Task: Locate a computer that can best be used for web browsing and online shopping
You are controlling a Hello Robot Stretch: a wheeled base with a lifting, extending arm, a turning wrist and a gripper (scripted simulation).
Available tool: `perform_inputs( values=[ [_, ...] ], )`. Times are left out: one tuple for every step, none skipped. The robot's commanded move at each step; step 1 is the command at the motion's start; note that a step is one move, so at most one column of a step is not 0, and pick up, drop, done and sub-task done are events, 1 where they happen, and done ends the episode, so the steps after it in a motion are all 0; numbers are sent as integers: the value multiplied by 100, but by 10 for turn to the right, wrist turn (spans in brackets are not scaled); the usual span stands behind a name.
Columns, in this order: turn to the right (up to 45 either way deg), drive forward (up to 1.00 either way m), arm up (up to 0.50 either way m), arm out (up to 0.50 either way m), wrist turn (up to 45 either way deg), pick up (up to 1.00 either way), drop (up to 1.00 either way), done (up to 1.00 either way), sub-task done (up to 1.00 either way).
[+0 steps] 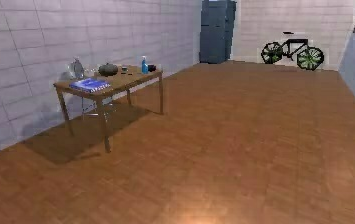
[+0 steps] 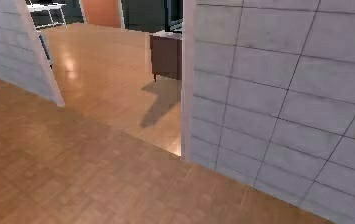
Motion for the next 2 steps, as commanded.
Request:
perform_inputs(
  values=[
    [450,0,0,0,0,0,0,0,0],
    [240,0,0,0,0,0,0,0,0]
  ],
)
